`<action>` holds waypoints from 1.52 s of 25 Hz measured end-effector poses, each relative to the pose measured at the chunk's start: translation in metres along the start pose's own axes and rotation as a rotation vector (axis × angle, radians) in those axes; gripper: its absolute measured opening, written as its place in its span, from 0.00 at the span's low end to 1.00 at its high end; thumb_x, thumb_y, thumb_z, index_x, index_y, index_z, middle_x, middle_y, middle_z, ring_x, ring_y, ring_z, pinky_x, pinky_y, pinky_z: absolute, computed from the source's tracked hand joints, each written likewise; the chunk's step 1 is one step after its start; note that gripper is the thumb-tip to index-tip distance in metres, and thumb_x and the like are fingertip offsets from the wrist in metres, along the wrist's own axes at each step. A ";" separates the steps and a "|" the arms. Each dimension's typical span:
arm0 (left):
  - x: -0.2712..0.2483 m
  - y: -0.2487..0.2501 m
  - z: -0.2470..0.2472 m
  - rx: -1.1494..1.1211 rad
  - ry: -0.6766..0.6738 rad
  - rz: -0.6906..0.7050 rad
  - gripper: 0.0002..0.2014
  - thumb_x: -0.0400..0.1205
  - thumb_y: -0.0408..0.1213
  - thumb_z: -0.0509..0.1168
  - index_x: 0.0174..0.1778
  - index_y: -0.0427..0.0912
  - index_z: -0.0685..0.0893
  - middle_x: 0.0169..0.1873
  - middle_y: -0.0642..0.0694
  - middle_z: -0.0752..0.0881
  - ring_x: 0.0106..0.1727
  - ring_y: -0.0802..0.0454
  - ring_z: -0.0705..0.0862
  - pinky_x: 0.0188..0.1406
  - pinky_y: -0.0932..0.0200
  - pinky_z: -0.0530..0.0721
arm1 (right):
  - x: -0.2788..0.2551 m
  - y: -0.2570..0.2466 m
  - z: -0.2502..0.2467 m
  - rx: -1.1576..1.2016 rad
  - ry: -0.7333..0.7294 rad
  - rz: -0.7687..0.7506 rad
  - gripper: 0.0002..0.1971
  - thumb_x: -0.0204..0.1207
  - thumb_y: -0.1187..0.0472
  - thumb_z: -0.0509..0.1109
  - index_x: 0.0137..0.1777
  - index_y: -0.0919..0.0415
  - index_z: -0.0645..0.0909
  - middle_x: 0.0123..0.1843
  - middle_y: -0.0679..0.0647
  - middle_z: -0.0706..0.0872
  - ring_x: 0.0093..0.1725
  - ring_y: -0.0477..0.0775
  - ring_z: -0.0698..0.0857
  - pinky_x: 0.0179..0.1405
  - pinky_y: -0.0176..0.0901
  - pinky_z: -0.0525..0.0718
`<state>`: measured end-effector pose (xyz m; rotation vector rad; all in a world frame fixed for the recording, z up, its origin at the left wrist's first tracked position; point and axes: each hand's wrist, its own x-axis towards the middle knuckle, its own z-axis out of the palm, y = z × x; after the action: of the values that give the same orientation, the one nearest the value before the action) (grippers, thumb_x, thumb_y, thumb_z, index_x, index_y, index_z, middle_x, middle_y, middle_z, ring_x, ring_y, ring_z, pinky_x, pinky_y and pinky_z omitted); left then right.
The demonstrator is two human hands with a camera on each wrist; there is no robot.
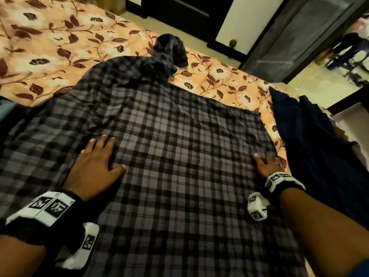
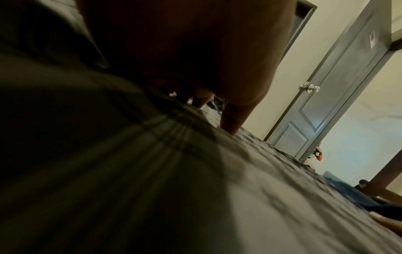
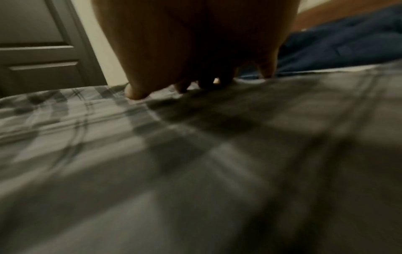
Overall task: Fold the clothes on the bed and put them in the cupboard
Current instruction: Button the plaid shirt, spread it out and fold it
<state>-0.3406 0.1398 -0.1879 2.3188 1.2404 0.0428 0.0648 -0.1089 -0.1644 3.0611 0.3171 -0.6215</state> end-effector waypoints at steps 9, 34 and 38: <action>0.143 0.075 -0.054 0.114 -0.041 0.063 0.22 0.81 0.51 0.63 0.68 0.46 0.80 0.68 0.36 0.80 0.66 0.36 0.79 0.63 0.47 0.78 | 0.055 -0.069 -0.033 0.205 0.183 -0.253 0.21 0.86 0.52 0.58 0.68 0.67 0.76 0.68 0.70 0.79 0.62 0.69 0.80 0.60 0.55 0.78; -0.086 0.021 0.027 -0.227 -0.038 -0.242 0.39 0.73 0.71 0.57 0.81 0.63 0.62 0.85 0.55 0.48 0.86 0.49 0.43 0.81 0.41 0.34 | -0.152 0.074 0.070 -0.164 -0.234 -0.560 0.38 0.68 0.24 0.42 0.73 0.29 0.26 0.76 0.36 0.22 0.81 0.46 0.34 0.81 0.60 0.41; -0.124 0.011 0.020 -0.188 0.126 -0.502 0.35 0.83 0.62 0.57 0.85 0.52 0.60 0.86 0.49 0.49 0.86 0.44 0.43 0.79 0.28 0.37 | -0.174 0.165 0.063 -0.032 0.031 0.023 0.60 0.52 0.13 0.28 0.84 0.43 0.46 0.86 0.55 0.47 0.83 0.66 0.52 0.79 0.68 0.55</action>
<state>-0.3989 0.0284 -0.1751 1.8162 1.7661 0.1274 -0.0838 -0.3078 -0.1616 3.0417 0.2882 -0.5631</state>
